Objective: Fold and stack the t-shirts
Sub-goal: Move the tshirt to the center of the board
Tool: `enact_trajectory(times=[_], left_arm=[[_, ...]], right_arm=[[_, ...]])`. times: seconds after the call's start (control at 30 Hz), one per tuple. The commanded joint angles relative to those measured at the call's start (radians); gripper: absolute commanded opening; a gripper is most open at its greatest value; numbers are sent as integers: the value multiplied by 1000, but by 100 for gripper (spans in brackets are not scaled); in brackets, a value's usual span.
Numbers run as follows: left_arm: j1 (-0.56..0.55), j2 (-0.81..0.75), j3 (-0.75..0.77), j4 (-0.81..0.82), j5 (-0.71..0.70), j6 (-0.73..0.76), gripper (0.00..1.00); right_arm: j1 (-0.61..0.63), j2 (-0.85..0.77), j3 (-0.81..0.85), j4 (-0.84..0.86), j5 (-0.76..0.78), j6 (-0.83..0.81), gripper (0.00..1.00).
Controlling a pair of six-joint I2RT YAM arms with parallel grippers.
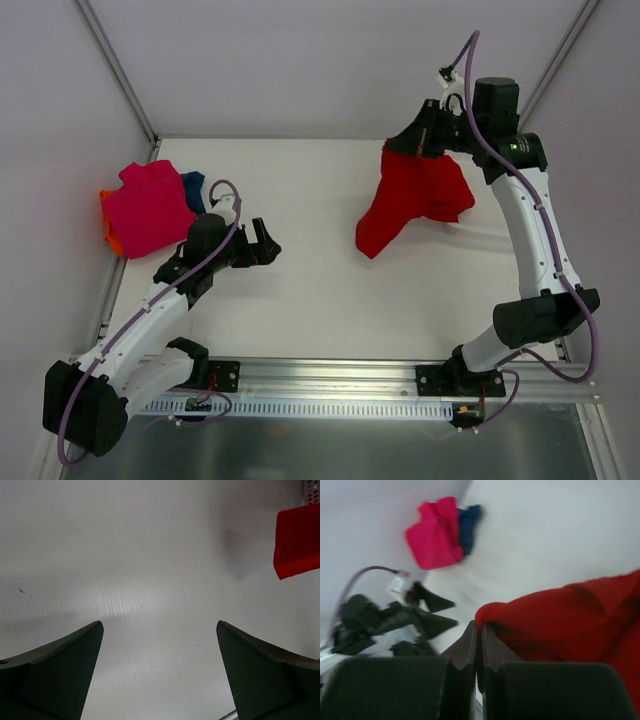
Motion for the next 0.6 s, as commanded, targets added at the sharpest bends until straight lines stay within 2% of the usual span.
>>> enact_trajectory(times=[0.0,0.13,0.23,0.27,0.33,0.37,0.4,0.47,0.5,0.57], left_arm=[[-7,-14,-3,27,3,19,99],[-9,-21,-4,29,-2,19,99],[-7,-29,-6,29,-5,19,99],[-7,-31,-6,29,-8,19,99],[-7,-29,-4,29,-13,19,99],[-9,-29,-4,27,-14,19,99],[-9,-34,-4,29,-13,19,99],[-9,-35,-6,27,-16,16,99],[-7,-44,-9,29,-20,15,99],[-7,-54,-12,29,-26,15,99]], right_arm=[[53,22,136,215,-260,185,0],[90,83,300,336,-336,329,1],[92,103,314,553,-393,533,0],[89,119,370,634,-402,616,1],[87,174,505,647,-398,682,1],[84,244,652,711,-398,731,1],[83,277,703,783,-396,893,2],[79,320,739,1023,-374,1073,3],[79,335,721,1047,-373,1148,2],[79,309,632,1045,-396,1132,0]])
